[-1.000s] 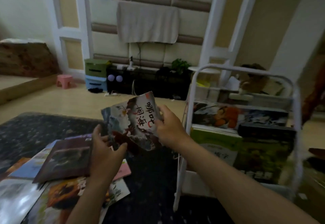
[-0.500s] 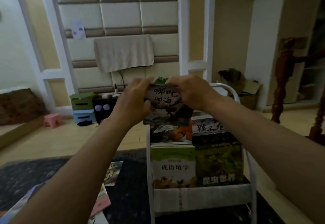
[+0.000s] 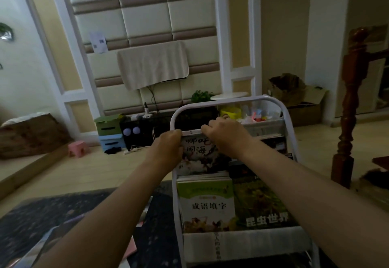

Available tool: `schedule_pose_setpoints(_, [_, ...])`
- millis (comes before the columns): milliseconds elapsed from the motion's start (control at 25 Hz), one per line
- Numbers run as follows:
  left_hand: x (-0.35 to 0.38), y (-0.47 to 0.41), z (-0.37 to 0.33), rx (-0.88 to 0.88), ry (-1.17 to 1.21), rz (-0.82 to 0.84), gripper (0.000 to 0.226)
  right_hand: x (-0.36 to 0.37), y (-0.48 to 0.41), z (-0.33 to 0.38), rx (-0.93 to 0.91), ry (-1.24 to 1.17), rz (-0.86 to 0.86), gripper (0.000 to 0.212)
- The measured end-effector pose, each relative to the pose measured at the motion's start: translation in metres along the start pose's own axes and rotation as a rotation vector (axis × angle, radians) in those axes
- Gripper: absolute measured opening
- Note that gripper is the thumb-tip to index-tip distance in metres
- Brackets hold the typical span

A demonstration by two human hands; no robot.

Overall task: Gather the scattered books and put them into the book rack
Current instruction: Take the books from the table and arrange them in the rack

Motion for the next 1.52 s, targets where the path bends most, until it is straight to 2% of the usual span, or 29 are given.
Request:
schedule_pose_setpoints(200, [0.024, 0.008, 0.005, 0.010, -0.301, -0.073, 0.043, 0.026, -0.002, 0.011, -0.021, 0.040, 0.089, 0.032])
schedule_pose_setpoints(280, [0.032, 0.013, 0.005, -0.011, -0.305, -0.094, 0.044, 0.033, -0.001, 0.014, -0.024, 0.038, 0.129, 0.029])
schedule_pose_setpoints(440, [0.046, 0.019, 0.011, -0.138, -0.048, -0.010, 0.044, 0.041, 0.000, 0.020, 0.017, 0.038, 0.163, 0.030])
schedule_pose_setpoints(560, [0.050, 0.021, 0.010, -0.164, 0.160, 0.008, 0.039, 0.043, -0.002, 0.026, 0.074, 0.034, 0.164, 0.033])
schedule_pose_setpoints(720, [0.050, 0.024, 0.009, -0.157, 0.209, -0.001, 0.037, 0.048, -0.001, 0.035, 0.147, 0.017, 0.166, 0.037])
schedule_pose_setpoints(1120, [0.053, 0.028, 0.005, -0.234, 0.262, 0.121, 0.048, 0.046, 0.004, 0.041, 0.224, -0.031, 0.192, 0.045])
schedule_pose_setpoints(1200, [0.052, 0.028, 0.007, -0.231, 0.290, 0.162, 0.057, 0.046, 0.004, 0.042, 0.235, -0.045, 0.219, 0.043])
schedule_pose_setpoints(1360, [0.042, 0.041, 0.012, -0.218, 0.630, 0.173, 0.080, 0.037, 0.002, 0.054, 0.297, -0.161, 0.233, 0.041])
schedule_pose_setpoints(1440, [0.039, 0.051, 0.022, -0.303, 0.808, 0.154, 0.086, 0.029, 0.001, 0.063, 0.351, -0.262, 0.176, 0.043])
schedule_pose_setpoints(1520, [0.037, 0.063, 0.039, -0.433, 0.851, 0.157, 0.087, 0.019, -0.001, 0.079, 0.386, -0.378, 0.129, 0.042])
Point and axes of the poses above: each hand's wrist, its own y-axis away from the middle knuckle, its own x-axis out of the palm, z = x × y, the point moved 2 cm from there along -y, towards the middle knuckle, and after that the axes turned 3 degrees about x, right-handed, at the moved point
